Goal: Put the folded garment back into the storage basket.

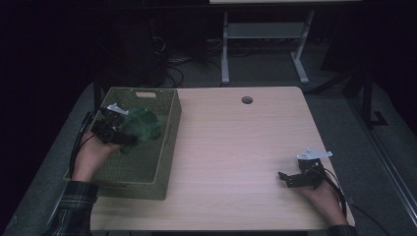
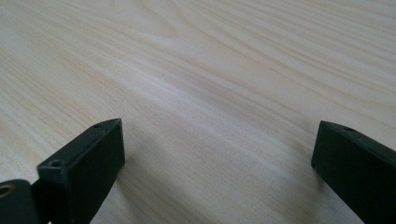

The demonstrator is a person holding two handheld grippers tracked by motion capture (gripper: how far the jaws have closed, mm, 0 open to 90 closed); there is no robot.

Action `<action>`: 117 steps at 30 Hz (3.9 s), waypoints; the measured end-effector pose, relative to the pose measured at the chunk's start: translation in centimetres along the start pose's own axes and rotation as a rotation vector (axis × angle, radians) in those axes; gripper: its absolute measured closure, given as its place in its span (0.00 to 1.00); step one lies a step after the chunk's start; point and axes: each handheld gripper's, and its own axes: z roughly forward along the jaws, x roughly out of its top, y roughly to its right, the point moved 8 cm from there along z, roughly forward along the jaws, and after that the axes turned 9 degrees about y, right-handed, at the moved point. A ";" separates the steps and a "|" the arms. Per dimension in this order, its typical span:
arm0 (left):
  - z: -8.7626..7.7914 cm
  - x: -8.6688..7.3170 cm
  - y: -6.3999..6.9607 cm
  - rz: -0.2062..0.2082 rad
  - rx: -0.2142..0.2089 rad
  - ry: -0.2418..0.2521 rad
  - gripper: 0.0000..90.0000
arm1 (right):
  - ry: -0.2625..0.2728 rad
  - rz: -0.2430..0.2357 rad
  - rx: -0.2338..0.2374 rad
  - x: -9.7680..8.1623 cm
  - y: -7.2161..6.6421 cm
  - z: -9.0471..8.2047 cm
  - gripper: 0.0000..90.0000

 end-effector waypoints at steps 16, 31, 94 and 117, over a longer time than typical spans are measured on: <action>4.3 -4.4 -2.3 -0.076 -0.001 -0.070 0.69 | 0.000 0.000 0.000 0.0 0.0 0.0 0.03; 5.8 -5.7 -2.2 -0.081 -0.027 -0.113 0.43 | 0.000 0.000 0.000 0.0 0.0 0.0 0.03; 8.6 7.5 19.3 0.156 -0.254 0.220 0.14 | -0.001 -0.001 0.001 0.0 0.0 0.0 0.03; 15.7 1.9 21.7 0.161 -0.207 0.198 0.14 | 0.000 0.000 0.001 0.0 0.0 0.0 0.03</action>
